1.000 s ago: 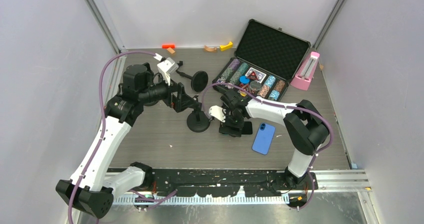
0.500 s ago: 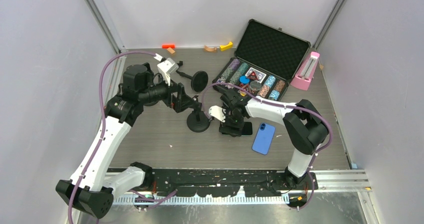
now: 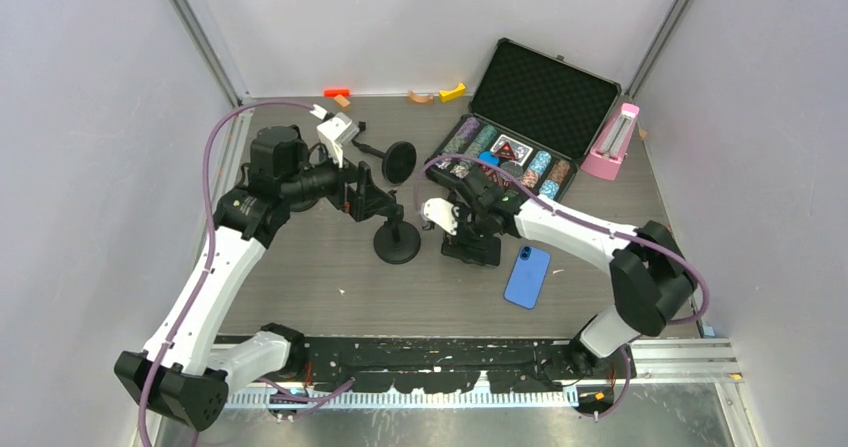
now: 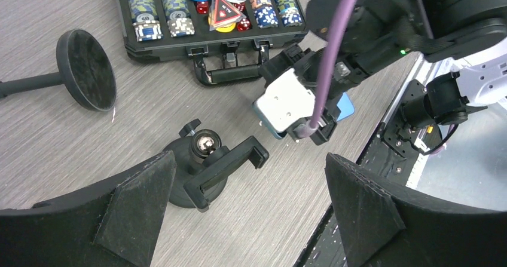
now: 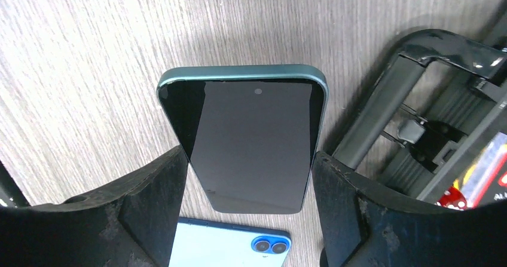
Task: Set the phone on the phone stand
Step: Pick up the phone at the center of the board.
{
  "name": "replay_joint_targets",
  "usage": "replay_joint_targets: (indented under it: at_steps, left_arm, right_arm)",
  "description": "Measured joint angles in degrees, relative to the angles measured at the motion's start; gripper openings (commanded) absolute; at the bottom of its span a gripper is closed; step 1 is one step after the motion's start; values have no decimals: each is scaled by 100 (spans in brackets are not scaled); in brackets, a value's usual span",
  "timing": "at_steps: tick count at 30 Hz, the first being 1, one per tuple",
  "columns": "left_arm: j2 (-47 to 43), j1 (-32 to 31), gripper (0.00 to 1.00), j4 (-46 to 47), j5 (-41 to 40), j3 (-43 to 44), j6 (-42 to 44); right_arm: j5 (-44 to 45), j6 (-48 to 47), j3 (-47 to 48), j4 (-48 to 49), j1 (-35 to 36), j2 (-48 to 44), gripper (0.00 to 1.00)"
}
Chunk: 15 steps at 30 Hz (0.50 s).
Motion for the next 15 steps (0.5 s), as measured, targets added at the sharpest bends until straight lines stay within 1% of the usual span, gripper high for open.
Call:
replay_joint_targets:
  at_steps: [6, 15]
  left_arm:
    - [153, 0, 98, 105, 11, 22, -201]
    - [505, -125, 97, 247, 74, 273, -424]
  right_arm:
    - [-17, 103, -118, 7, -2, -485, 0]
    - [-44, 382, -212, 122, -46, -828, 0]
